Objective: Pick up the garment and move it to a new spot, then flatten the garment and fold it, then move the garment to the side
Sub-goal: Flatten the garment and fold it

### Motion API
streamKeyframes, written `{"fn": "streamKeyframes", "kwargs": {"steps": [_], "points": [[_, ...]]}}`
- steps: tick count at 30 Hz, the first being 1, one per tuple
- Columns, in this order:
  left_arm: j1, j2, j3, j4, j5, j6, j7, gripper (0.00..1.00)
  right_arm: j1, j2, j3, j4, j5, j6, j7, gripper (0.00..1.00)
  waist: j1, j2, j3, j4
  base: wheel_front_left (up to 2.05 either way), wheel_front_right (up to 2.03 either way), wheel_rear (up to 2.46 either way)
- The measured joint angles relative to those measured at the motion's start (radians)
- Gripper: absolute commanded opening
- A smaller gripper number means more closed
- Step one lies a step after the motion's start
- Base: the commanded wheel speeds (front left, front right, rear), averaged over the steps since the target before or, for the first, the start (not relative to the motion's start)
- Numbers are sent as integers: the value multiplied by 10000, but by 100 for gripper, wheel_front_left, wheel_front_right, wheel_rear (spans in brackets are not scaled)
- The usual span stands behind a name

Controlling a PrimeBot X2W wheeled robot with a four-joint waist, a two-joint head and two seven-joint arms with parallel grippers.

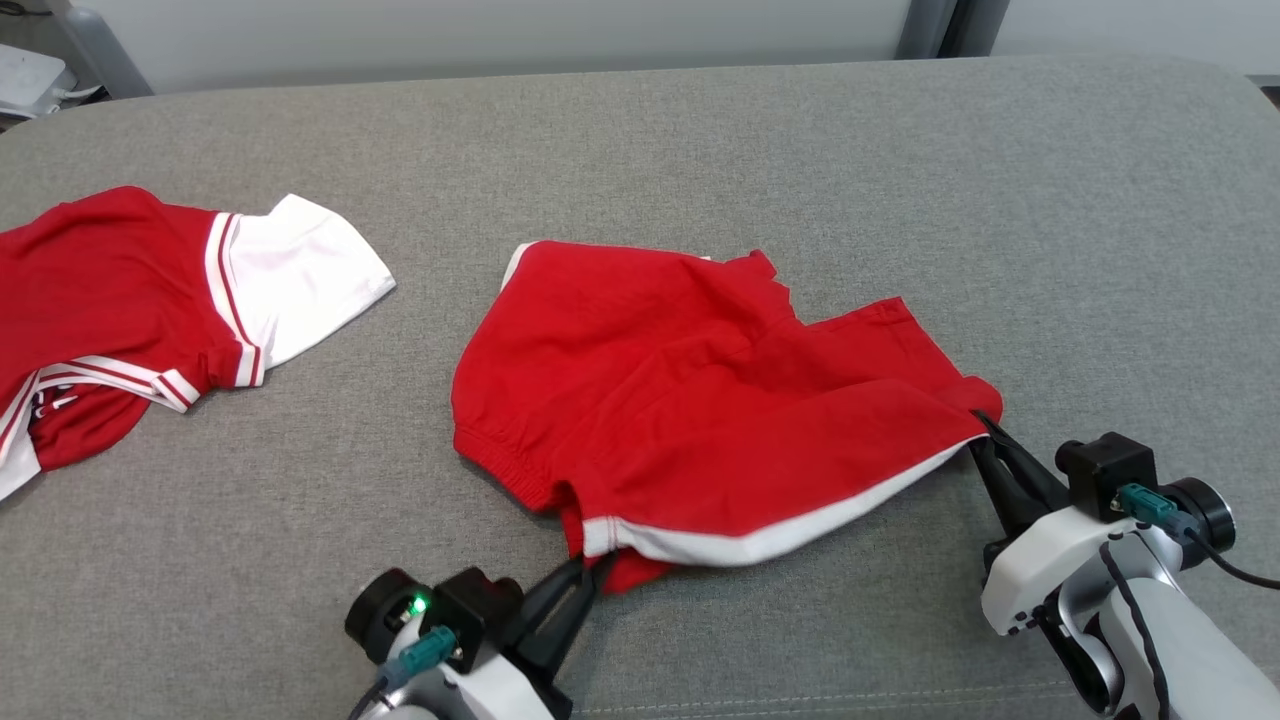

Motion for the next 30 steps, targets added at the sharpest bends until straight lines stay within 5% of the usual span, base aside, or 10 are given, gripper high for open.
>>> {"fn": "streamKeyframes", "kwargs": {"steps": [4, 13, 17, 30], "points": [[111, 416, -1313, 79, -575, -4, 0, 41, 57, -36, 104, 6, 0, 0, 0, 0, 0, 0, -74, 19, 0, 0, 0], [-334, 1427, -3173, -25, -1421, -6, 0, 50, 227, -36, 121, 58, -2, 0, 2, 0, 0, 0, -128, 113, 0, 0, 0], [-497, 1588, -3407, -188, -1484, -6, 0, 99, 331, -31, 63, 111, -2, 0, 2, 0, 0, 0, -111, 101, 0, 0, 0], [-835, 2107, -4343, -815, -1875, -6, 228, 100, 365, -10, -109, 128, -2, 0, 2, 5, 0, 0, -16, 119, 0, 0, 0]]}}
